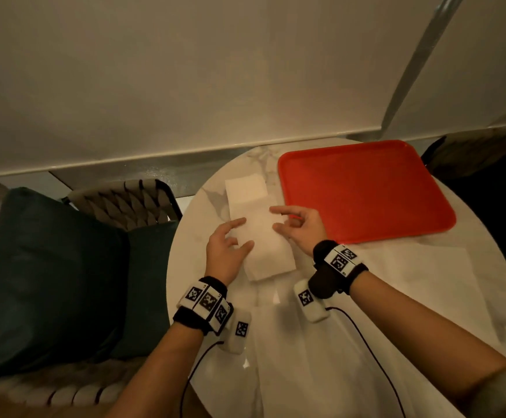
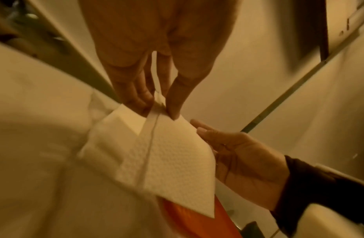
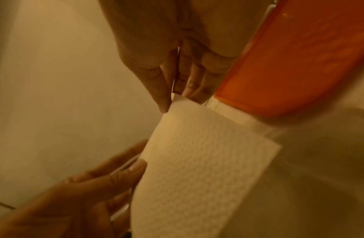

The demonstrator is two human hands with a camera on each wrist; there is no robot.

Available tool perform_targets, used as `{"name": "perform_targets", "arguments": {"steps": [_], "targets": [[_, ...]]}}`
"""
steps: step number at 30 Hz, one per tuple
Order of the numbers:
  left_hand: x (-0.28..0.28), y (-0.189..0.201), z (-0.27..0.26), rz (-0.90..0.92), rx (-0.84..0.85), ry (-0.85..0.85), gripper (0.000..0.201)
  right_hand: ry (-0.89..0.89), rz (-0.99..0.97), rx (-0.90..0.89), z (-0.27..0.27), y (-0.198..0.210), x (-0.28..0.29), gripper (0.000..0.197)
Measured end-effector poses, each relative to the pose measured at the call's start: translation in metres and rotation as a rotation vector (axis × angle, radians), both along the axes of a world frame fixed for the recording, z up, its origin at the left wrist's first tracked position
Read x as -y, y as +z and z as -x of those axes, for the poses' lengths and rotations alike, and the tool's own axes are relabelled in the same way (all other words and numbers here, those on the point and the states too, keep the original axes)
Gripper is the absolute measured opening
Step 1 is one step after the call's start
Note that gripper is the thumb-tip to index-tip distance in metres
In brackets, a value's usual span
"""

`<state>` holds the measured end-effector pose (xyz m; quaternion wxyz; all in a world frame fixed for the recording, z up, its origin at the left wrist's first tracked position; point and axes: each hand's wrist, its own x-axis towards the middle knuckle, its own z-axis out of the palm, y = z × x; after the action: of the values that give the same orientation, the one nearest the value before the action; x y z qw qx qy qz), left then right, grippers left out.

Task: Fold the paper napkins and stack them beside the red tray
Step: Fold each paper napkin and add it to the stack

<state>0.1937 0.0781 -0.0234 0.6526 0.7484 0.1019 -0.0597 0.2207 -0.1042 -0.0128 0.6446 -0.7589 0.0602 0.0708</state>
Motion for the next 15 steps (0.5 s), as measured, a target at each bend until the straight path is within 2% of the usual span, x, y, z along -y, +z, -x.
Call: {"name": "perform_targets", "arguments": {"steps": [4, 6, 9, 13, 15], "targets": [[-0.015, 0.002, -0.054, -0.101, 0.154, -0.009, 0.054, -0.046, 0.0, 0.085, -0.052, -0.008, -0.016, 0.041], [-0.022, -0.006, -0.078, -0.176, 0.151, -0.028, 0.054, -0.058, 0.062, 0.095, -0.073, -0.021, -0.022, 0.046], [-0.026, -0.031, -0.101, -0.294, 0.098, -0.096, 0.052, -0.092, 0.188, 0.017, -0.092, -0.047, -0.03, 0.049], [-0.023, -0.059, -0.109, -0.458, 0.045, -0.175, 0.052, 0.077, 0.453, 0.022, -0.101, -0.073, -0.031, 0.045], [-0.021, -0.07, -0.109, -0.562, 0.019, -0.218, 0.053, 0.128, 0.514, 0.03, -0.101, -0.08, -0.031, 0.044]]}}
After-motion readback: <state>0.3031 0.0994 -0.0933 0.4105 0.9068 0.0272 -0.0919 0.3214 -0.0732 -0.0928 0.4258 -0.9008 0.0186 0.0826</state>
